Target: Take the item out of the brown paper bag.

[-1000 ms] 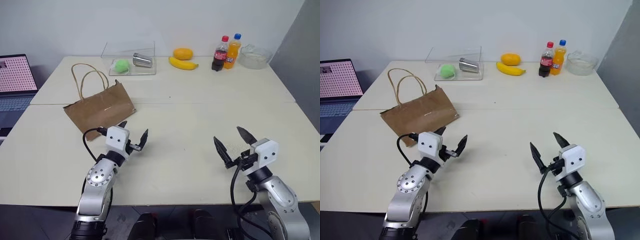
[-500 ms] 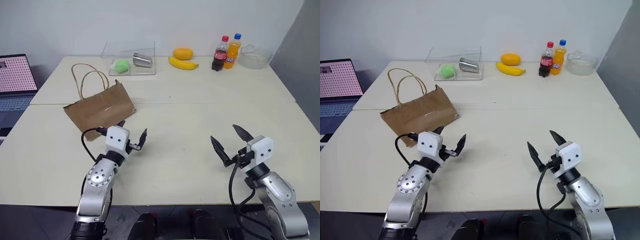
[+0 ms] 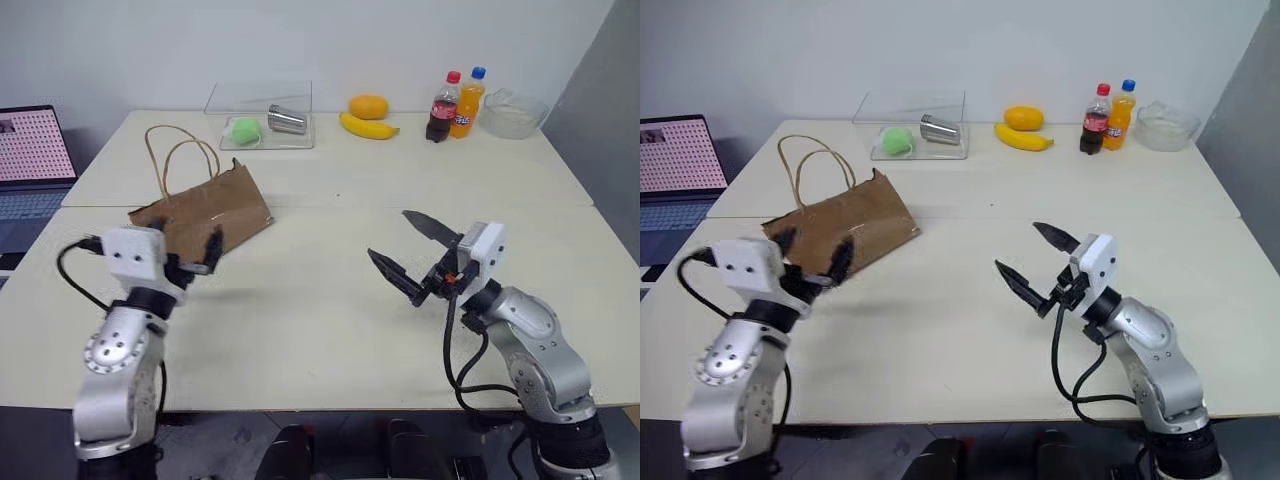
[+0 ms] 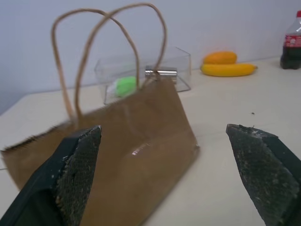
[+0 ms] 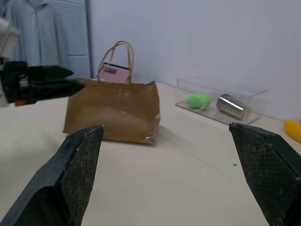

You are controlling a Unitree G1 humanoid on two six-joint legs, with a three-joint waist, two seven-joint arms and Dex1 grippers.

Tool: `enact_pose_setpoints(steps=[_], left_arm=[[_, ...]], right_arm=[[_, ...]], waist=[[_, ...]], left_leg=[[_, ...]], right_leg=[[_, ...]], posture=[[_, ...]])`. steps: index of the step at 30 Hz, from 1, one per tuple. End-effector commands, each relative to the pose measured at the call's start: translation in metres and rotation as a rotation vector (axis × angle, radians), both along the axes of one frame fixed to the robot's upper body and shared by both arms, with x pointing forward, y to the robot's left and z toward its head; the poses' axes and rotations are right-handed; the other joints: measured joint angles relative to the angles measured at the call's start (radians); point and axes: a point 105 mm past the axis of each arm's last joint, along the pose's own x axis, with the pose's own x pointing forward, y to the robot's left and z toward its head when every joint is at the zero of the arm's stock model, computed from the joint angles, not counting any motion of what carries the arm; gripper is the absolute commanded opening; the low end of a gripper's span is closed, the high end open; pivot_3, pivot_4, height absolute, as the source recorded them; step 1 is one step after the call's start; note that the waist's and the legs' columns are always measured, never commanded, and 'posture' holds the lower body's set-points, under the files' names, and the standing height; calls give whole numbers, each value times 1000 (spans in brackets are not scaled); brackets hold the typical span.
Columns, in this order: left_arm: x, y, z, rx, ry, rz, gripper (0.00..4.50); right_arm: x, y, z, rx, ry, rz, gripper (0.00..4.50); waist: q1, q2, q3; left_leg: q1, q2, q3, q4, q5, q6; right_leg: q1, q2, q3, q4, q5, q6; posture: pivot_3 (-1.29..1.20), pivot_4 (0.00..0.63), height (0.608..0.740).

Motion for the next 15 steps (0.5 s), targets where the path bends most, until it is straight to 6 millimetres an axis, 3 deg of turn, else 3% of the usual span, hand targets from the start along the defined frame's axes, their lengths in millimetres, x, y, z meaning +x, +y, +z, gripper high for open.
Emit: enact_pose_setpoints(steps=[1, 7, 15], left_arm=[[4, 20, 18, -22, 10, -35, 4477], [26, 48, 32, -75, 87, -87, 4477], [62, 56, 44, -72, 153, -153, 4477]], right_arm=[[-7, 12, 6, -16, -22, 97, 4500], [-12, 21, 9, -43, -37, 156, 4500], [-16, 25, 19, -53, -72, 160, 4500]], waist=[[-1, 0, 0], [-1, -2, 1], [-2, -6, 3]], left_leg=[[0, 0, 0, 0, 0, 0], [0, 0, 0, -1, 0, 0], [-1, 0, -1, -1, 0, 0]], right_leg=[[0, 0, 0, 0, 0, 0], [-1, 0, 0, 0, 0, 0], [-2, 1, 0, 0, 0, 0]], posture=[[0, 150, 740], [0, 150, 740], [0, 150, 740]])
